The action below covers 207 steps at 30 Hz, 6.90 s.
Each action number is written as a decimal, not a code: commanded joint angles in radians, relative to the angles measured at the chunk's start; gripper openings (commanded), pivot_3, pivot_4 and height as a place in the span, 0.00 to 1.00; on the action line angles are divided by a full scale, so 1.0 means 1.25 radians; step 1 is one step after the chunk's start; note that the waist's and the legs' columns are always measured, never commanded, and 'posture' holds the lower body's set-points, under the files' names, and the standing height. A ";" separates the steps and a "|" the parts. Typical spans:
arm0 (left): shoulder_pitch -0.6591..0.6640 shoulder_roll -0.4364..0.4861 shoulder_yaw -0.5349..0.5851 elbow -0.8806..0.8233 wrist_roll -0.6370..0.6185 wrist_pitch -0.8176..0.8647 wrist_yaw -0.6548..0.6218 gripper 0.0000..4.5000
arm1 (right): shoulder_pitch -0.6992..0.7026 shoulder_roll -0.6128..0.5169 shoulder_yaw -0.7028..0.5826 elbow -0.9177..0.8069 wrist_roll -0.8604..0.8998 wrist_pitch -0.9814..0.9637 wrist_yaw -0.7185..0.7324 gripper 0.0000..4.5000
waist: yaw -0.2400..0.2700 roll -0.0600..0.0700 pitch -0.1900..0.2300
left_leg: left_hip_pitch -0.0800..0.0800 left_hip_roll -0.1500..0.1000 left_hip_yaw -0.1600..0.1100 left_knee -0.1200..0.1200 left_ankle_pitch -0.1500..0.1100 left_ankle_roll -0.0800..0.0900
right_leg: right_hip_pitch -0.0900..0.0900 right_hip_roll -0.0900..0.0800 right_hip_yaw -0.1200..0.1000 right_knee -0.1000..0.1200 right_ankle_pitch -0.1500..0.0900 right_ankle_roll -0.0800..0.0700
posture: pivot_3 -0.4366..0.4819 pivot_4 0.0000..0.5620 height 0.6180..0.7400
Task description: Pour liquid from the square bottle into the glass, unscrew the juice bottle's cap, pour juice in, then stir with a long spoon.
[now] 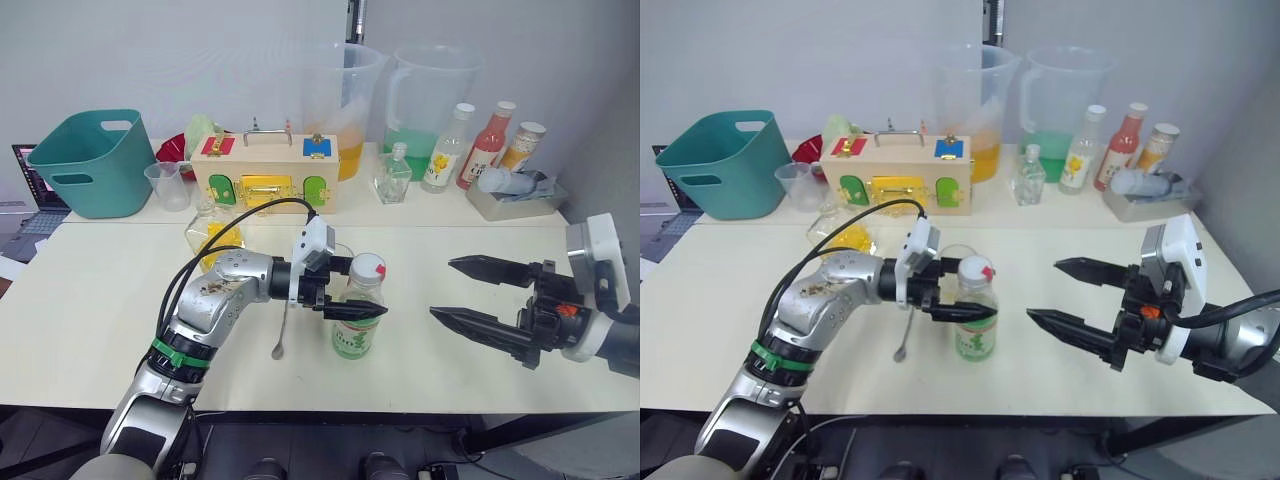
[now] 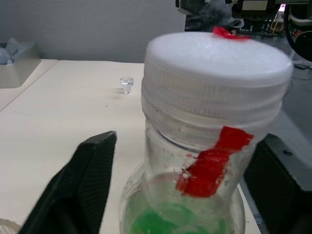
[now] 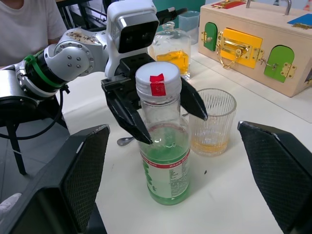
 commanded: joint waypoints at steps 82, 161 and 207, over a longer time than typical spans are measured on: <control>0.088 0.047 0.002 -0.163 -0.004 -0.015 0.032 0.29 | -0.277 0.228 0.253 0.032 -0.316 -0.055 0.114 0.99 | -0.003 0.001 -0.001 | 0.001 0.000 -0.002 0.000 0.000 0.000 | -0.001 0.000 0.000 0.003 0.000 0.000 | 0.48 0.27 0.92; 0.077 0.020 -0.017 -0.103 0.013 -0.054 -0.010 0.29 | -0.263 0.201 0.318 -0.068 -0.187 0.021 -0.145 1.00 | 0.002 0.001 0.000 | 0.005 -0.001 -0.002 0.002 -0.001 0.001 | 0.009 0.000 -0.001 -0.003 -0.001 0.002 | 0.48 0.27 0.92; 0.169 0.074 -0.002 -0.243 0.011 0.008 0.100 0.29 | -0.572 0.088 0.496 0.345 -0.297 -0.142 0.555 0.99 | 0.002 0.001 0.000 | 0.007 -0.001 -0.002 -0.001 -0.001 0.001 | 0.010 -0.001 -0.001 -0.004 -0.001 0.002 | 0.48 0.27 0.92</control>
